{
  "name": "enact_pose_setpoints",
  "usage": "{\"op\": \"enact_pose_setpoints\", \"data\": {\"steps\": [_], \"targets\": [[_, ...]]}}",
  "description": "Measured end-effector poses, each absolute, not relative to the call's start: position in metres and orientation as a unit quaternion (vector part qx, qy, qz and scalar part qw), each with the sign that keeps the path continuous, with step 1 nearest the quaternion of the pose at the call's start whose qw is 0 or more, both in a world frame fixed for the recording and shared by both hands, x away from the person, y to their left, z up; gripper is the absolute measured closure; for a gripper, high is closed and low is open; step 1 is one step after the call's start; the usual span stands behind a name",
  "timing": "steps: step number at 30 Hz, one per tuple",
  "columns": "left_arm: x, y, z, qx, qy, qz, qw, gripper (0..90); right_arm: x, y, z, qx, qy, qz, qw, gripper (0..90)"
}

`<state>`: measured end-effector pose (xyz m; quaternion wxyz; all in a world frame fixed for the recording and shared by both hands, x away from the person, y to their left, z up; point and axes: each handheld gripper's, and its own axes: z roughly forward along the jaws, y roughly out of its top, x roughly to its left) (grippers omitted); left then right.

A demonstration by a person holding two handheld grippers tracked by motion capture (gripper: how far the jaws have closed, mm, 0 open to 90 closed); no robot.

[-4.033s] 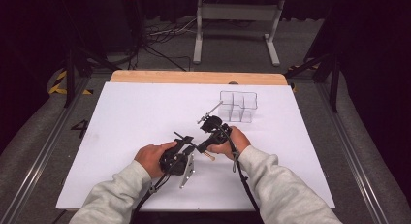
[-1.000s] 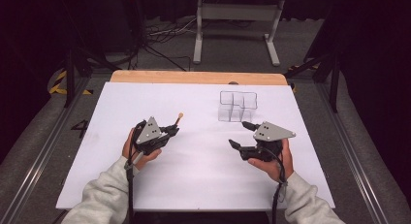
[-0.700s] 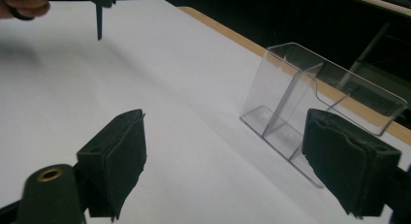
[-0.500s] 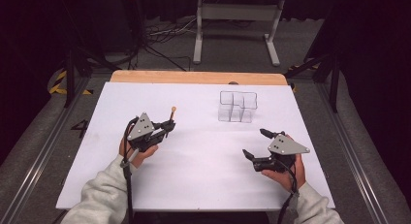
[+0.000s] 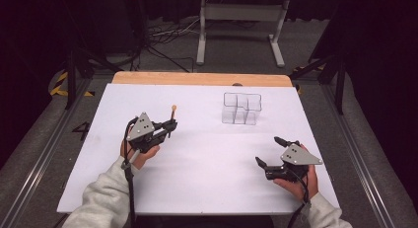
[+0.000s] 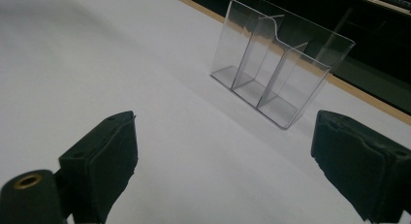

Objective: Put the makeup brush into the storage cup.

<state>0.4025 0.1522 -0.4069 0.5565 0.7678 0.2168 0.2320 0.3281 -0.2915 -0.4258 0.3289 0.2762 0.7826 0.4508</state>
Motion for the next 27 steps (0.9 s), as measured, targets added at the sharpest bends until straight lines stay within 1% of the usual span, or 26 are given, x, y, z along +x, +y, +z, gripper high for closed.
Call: {"op": "enact_pose_setpoints", "data": {"steps": [3,14,27], "targets": [[0.404,0.151,-0.405,0.772,0.210,0.232,0.553,82.9,0.325,-0.296,-0.428,0.280,0.780,0.451,0.331,9.7],[0.414,0.139,-0.398,0.755,0.208,0.224,0.580,82.9,0.318,-0.302,-0.434,0.283,0.786,0.441,0.329,9.8],[0.432,0.106,-0.389,0.746,0.199,0.209,0.601,82.9,0.317,-0.302,-0.435,0.280,0.786,0.444,0.326,10.5]]}}
